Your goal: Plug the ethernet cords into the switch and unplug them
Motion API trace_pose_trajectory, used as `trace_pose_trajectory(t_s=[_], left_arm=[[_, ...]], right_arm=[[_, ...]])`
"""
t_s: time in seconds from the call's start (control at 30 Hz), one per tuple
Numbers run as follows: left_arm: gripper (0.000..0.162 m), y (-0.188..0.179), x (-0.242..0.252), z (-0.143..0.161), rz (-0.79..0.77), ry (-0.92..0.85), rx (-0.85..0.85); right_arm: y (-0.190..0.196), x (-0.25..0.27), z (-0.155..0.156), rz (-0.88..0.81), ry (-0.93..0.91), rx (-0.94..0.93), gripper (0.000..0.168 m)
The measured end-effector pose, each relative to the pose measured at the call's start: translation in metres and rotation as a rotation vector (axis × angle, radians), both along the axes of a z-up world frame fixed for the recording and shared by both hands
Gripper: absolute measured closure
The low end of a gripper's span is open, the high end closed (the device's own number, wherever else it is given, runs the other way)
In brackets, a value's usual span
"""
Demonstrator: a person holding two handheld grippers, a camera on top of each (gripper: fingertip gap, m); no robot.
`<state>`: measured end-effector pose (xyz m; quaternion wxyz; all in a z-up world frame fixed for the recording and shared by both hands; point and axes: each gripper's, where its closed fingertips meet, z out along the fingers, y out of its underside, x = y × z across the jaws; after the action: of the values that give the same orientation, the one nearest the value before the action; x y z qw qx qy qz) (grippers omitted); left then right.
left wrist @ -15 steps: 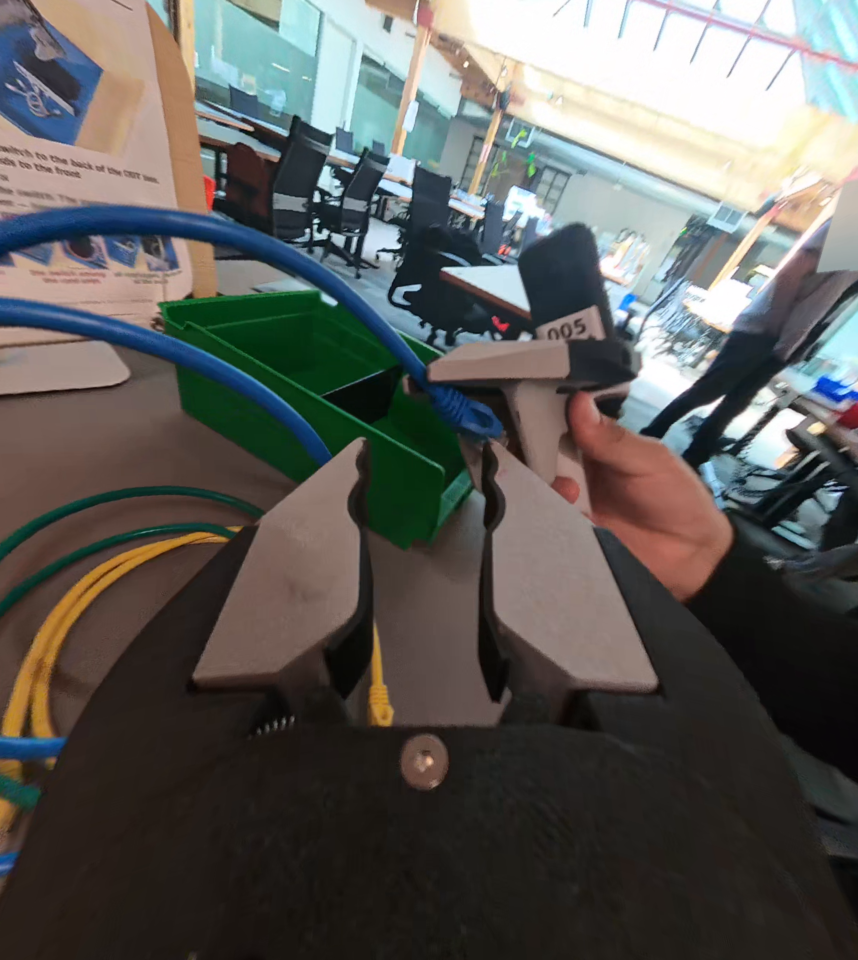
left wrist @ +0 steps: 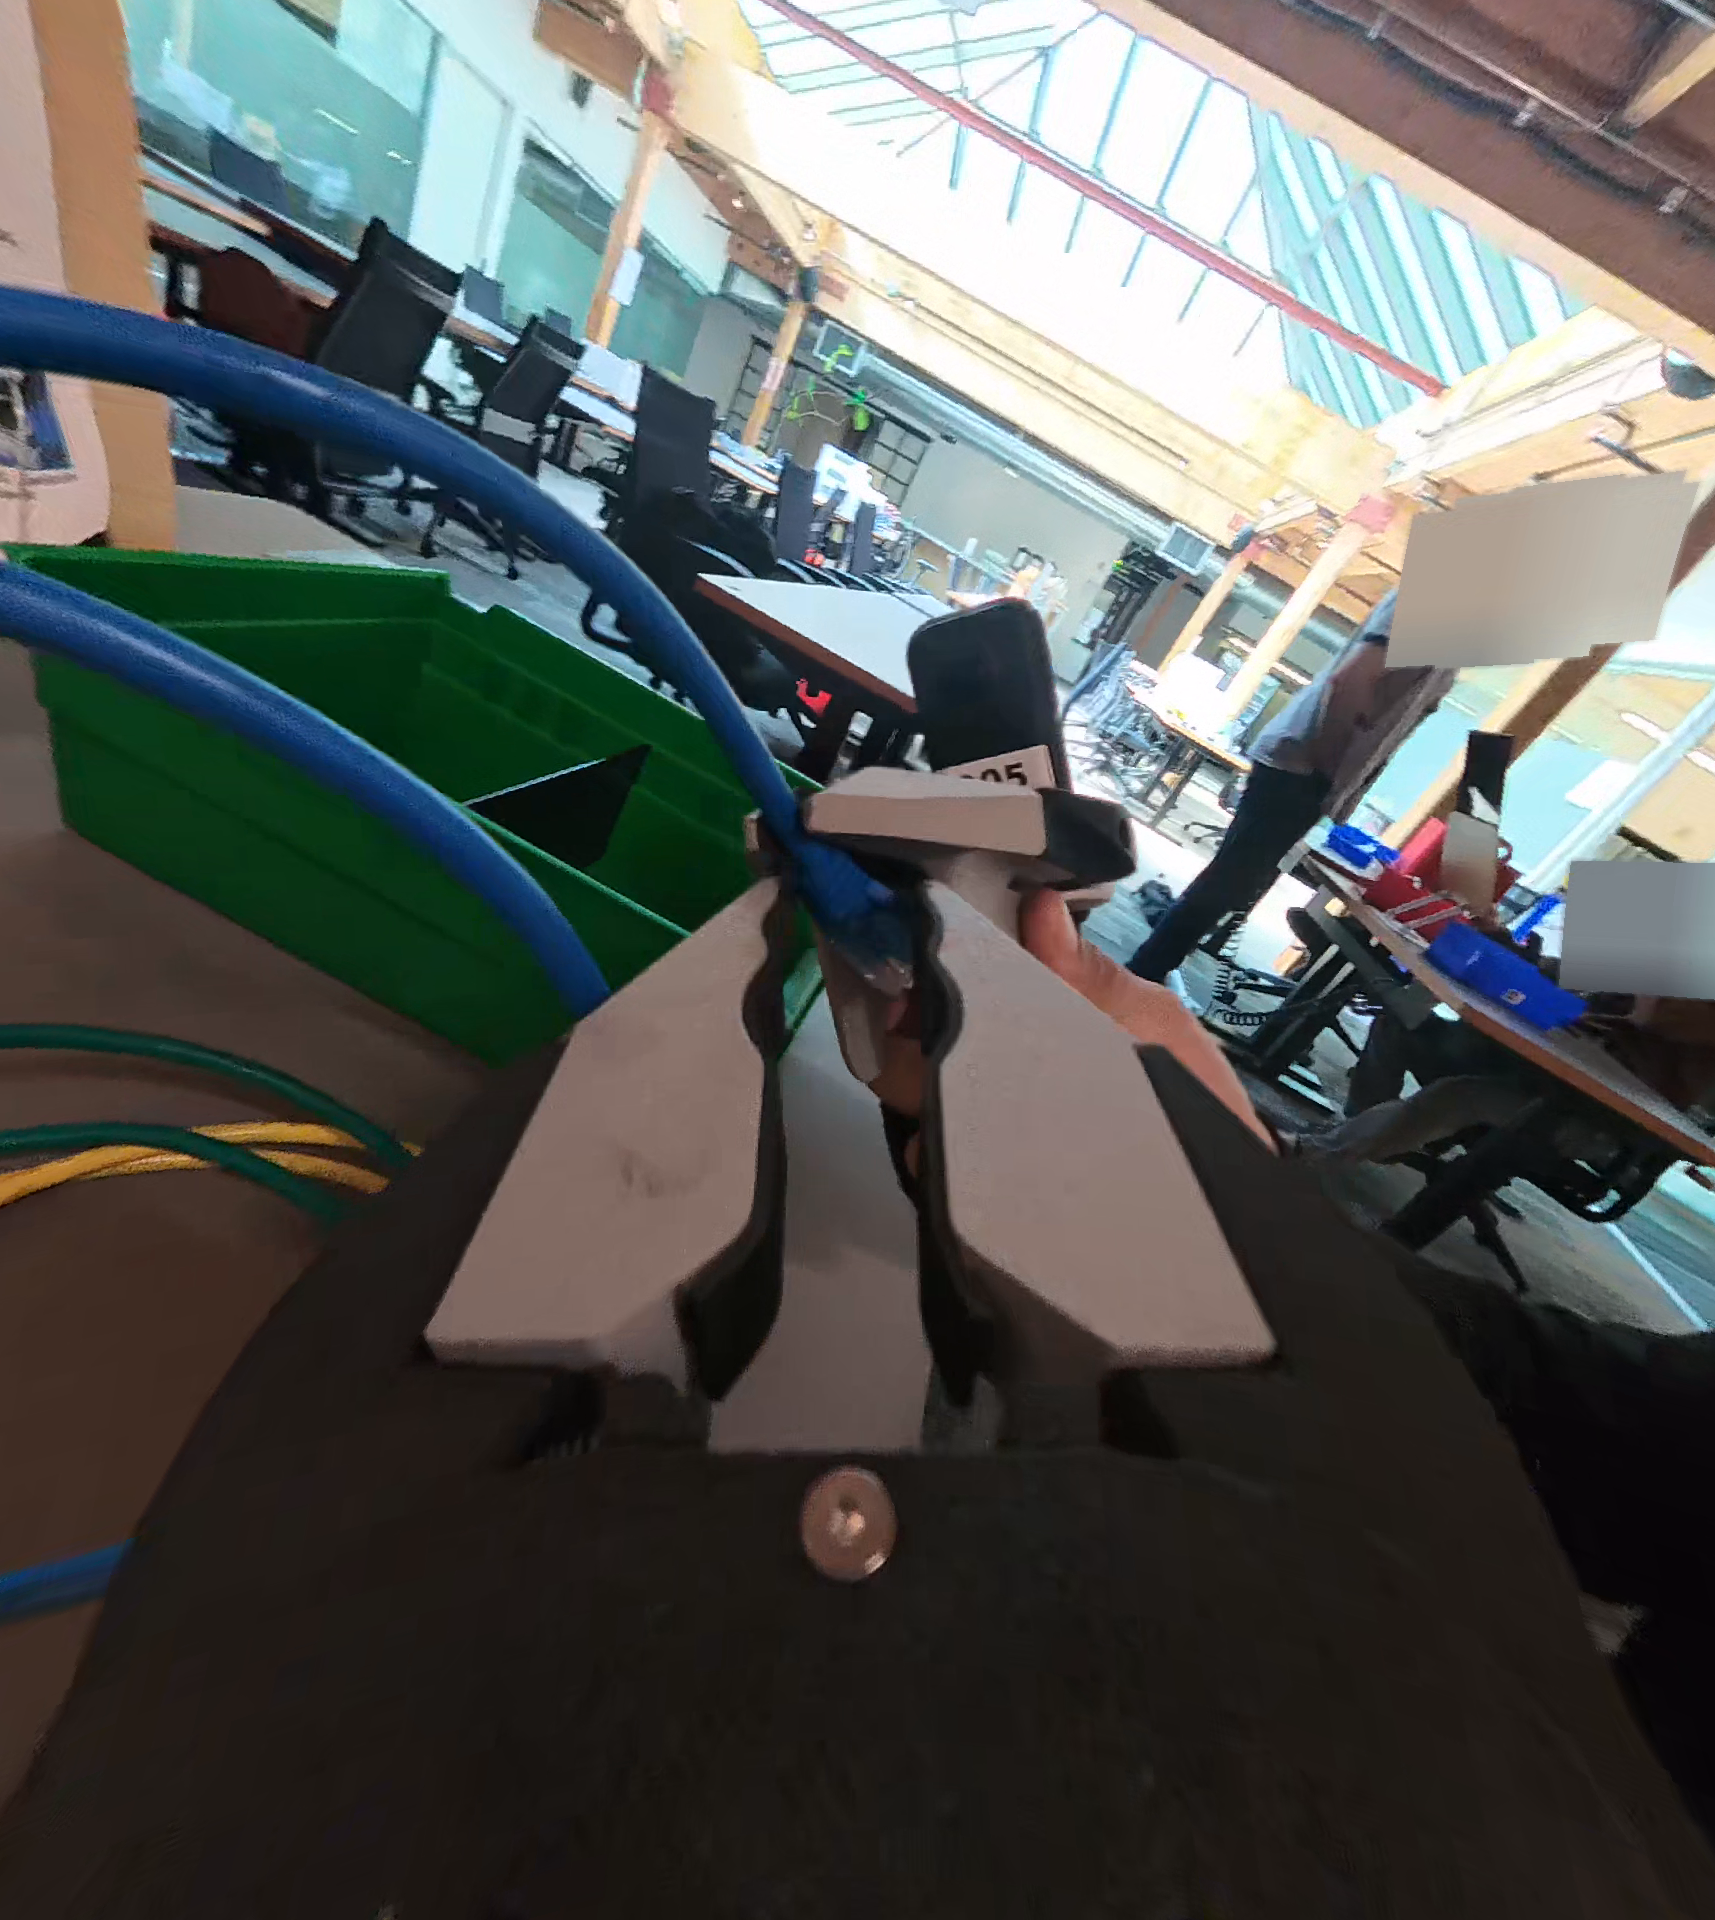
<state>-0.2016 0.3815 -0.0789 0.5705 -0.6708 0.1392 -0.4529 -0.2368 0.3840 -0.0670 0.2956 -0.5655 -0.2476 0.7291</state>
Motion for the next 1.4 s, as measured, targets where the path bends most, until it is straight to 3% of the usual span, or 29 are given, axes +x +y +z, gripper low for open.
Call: trace_pose_trajectory(t_s=[0.03,0.17,0.37,0.63,0.77,0.87,1.03,1.13,1.23,1.4], left_arm=[[0.143,-0.001,0.001,0.0,-0.023,-0.019,-0.008],[0.145,-0.007,0.005,-0.008,-0.09,0.041,-0.024],[0.154,-0.016,-0.004,-0.024,-0.165,0.338,-0.075],[0.155,0.0,-0.018,0.018,-0.148,0.358,-0.059],[0.154,-0.01,-0.01,0.006,-0.18,0.463,-0.04],[0.155,-0.018,-0.008,0.008,-0.233,0.404,-0.055],[0.155,-0.049,-0.005,0.02,-0.47,0.281,-0.091],[0.154,-0.06,-0.004,0.028,-0.58,0.178,-0.105],[0.155,-0.066,-0.006,0.034,-0.636,0.086,-0.102],[0.155,-0.073,0.0,0.023,-0.682,0.085,-0.129]], right_arm=[[0.0,0.001,0.0,0.0,-0.004,0.012,0.166],[-0.006,0.006,-0.006,0.013,-0.058,0.084,0.166],[-0.012,0.016,-0.02,-0.034,-0.202,0.306,0.166],[-0.001,0.03,-0.01,-0.117,-0.127,0.227,0.168],[0.003,0.028,-0.018,-0.095,-0.106,0.165,0.168],[-0.007,0.028,-0.015,-0.03,-0.064,0.181,0.168],[-0.048,0.046,0.017,0.168,0.161,0.358,0.168],[-0.058,0.047,0.021,0.171,0.18,0.452,0.168],[-0.061,0.046,0.02,0.13,0.164,0.525,0.156],[-0.067,0.041,0.025,0.1,0.145,0.597,0.136]])
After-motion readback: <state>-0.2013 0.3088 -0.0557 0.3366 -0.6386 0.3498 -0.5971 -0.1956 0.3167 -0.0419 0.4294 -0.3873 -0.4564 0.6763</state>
